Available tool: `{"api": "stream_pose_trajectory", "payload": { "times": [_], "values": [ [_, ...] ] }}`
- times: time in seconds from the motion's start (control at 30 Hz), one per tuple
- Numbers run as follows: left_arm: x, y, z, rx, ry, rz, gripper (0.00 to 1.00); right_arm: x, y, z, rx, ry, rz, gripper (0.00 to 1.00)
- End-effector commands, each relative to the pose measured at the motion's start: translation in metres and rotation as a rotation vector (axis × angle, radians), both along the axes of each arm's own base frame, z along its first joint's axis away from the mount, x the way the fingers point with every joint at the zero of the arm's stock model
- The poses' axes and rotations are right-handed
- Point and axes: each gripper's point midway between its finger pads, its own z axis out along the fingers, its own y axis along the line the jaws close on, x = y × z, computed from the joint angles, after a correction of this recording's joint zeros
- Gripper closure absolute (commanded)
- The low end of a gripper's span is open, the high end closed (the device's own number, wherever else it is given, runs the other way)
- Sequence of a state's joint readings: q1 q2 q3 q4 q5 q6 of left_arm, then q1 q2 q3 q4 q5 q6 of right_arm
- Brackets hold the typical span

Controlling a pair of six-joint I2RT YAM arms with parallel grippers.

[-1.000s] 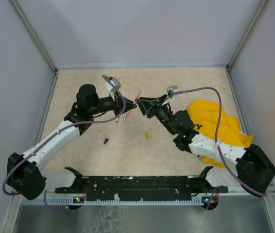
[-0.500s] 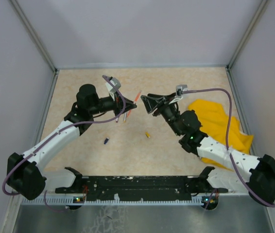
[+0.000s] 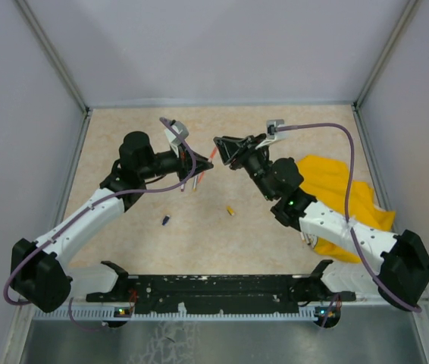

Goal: Insert the pens into the pen caps
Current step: Press the pen cap onto the pen.

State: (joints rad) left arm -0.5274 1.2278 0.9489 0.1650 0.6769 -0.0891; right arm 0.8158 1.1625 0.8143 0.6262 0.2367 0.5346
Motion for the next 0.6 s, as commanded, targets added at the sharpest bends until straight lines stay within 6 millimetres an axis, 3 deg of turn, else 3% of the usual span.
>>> {"api": "stream_pose_trajectory", "payload": {
  "times": [0.0,0.3,0.57],
  "values": [
    [0.002,0.0,0.015,-0.019,-0.055,0.001,1.0,-0.001,0.006,0.024,0.044,-0.036,0.024,0.68],
    [0.002,-0.001,0.013,-0.018,-0.048,-0.003,1.0,0.0,0.012,0.006,0.014,-0.014,0.045,0.91],
    [0.002,-0.001,0.013,-0.02,-0.045,-0.003,1.0,-0.002,0.016,-0.008,-0.015,-0.001,0.065,0.99]
  ]
}}
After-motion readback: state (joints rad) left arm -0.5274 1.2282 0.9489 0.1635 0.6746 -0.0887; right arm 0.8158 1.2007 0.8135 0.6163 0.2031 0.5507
